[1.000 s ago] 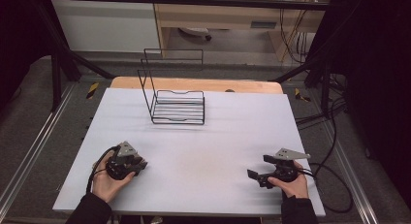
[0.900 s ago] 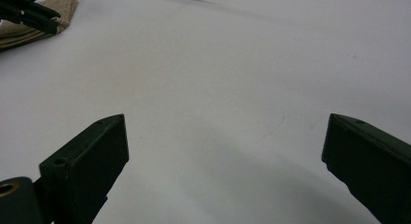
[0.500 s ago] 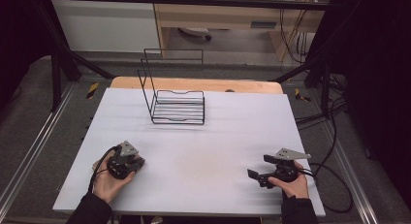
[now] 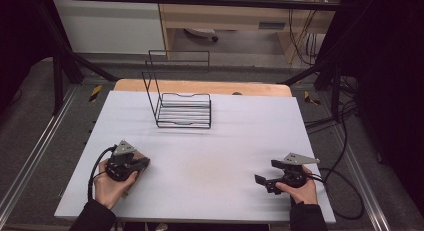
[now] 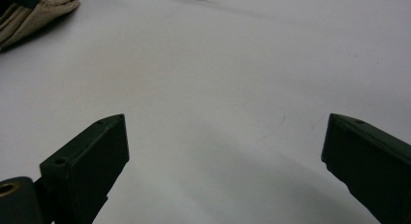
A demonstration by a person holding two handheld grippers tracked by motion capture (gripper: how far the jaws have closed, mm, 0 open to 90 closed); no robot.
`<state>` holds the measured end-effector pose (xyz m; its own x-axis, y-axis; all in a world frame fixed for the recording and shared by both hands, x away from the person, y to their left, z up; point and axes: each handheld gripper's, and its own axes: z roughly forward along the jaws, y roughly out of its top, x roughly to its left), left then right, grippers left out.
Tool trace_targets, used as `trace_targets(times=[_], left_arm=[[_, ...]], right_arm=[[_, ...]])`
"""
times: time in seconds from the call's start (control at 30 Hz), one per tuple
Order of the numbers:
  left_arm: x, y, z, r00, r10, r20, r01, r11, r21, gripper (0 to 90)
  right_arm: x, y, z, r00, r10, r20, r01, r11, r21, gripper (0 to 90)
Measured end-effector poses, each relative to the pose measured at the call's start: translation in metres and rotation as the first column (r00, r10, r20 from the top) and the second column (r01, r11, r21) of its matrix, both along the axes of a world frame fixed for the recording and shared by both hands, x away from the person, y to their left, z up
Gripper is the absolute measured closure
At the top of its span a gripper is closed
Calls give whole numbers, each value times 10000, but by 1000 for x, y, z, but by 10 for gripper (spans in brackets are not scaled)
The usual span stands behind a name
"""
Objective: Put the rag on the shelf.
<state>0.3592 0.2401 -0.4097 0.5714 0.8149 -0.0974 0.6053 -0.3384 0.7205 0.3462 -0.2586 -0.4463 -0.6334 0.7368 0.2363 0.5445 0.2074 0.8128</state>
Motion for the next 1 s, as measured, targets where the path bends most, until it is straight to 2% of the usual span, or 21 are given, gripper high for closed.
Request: trace_targets(times=[0.13,0.27,0.53,0.63,0.77,0.87,0.93,1.0], left_arm=[[-3,-18,5,9999,-145,8,145,9999,27,864],[-1,-39,7,9988,-489,-44,489,9988,-21,863],[8,-79,8,9948,-1001,-178,993,9942,-410,863],[12,-90,6,9939,-1092,-138,1086,9933,-400,862],[19,-98,-5,9916,-1253,-320,1237,9911,-485,859],[23,-96,-13,9880,-1465,-486,1430,9873,-687,843],[24,-93,-14,9852,-1626,-544,1573,9833,-911,804],[24,-87,-11,9830,-1774,-472,1727,9808,-902,725]], right_arm=[[0,0,0,10000,-1,-17,1,10000,19,35],[0,0,0,10000,-16,-11,16,10000,10,35],[0,1,0,10000,-5,-20,5,10000,-15,36],[0,1,0,10000,-2,-32,2,10000,-2,37],[0,2,1,10000,41,16,-41,10000,-25,38],[0,3,1,10000,65,64,-64,10000,-69,39],[0,3,1,10000,59,42,-58,10000,-61,40],[0,3,1,10000,55,35,-55,9999,-95,40]])
